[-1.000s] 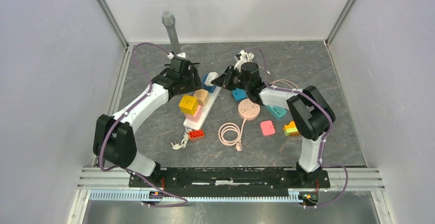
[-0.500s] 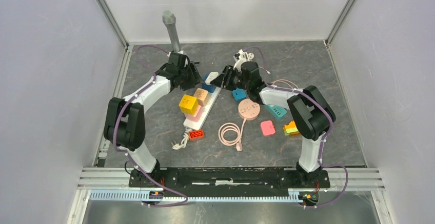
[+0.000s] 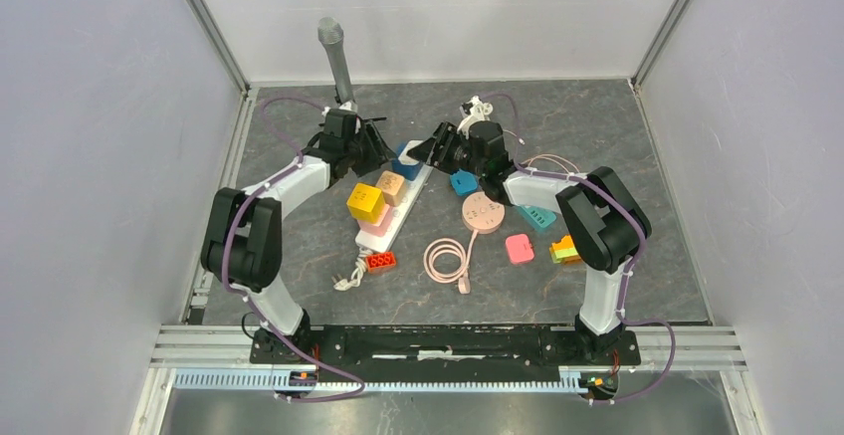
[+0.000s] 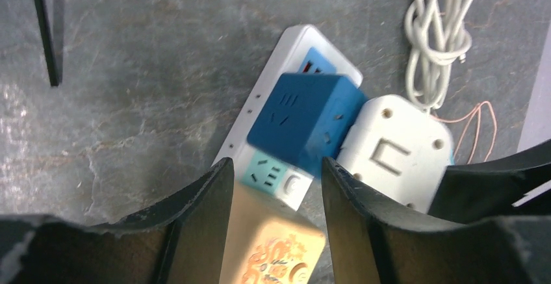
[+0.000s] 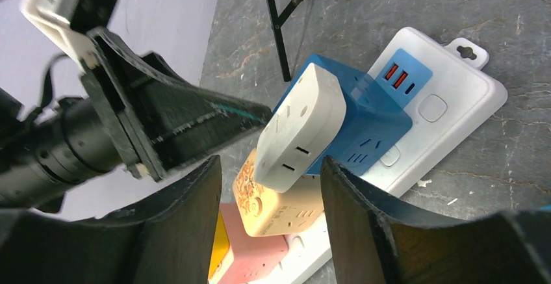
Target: Pull the plug off the socket
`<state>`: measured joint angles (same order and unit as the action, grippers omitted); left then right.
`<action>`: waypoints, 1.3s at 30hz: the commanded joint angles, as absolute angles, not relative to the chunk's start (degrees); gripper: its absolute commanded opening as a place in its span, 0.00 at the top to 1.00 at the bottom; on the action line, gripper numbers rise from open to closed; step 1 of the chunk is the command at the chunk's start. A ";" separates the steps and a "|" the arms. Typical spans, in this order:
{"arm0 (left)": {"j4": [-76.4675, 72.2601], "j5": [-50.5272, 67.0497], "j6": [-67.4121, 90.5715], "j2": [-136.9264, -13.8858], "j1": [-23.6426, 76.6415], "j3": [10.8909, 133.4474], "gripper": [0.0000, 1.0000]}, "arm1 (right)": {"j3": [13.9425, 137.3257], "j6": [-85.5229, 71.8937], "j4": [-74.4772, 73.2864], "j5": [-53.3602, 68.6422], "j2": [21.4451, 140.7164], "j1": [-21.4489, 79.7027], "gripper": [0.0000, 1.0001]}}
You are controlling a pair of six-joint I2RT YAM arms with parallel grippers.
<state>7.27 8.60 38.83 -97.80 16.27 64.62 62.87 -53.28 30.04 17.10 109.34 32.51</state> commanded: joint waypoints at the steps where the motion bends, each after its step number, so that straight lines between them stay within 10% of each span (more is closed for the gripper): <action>1: 1.49 7.17 41.92 -93.77 15.91 60.79 0.41 | 64.14 -55.67 32.61 15.04 108.24 32.44 0.38; 14: 1.59 4.75 42.55 -89.58 15.91 57.48 0.35 | 66.67 -53.70 25.02 17.90 110.63 33.22 0.90; 20: 1.57 3.54 42.10 -89.75 15.91 57.14 0.35 | 67.09 -52.73 24.71 19.03 111.79 34.34 0.87; 26: -2.57 3.34 43.04 -90.41 15.91 56.69 0.35 | 67.32 -53.39 26.70 15.90 112.01 34.45 0.50; 39: -5.75 4.20 42.69 -94.78 15.95 57.13 0.39 | 66.19 -59.82 34.10 10.77 112.33 34.46 0.51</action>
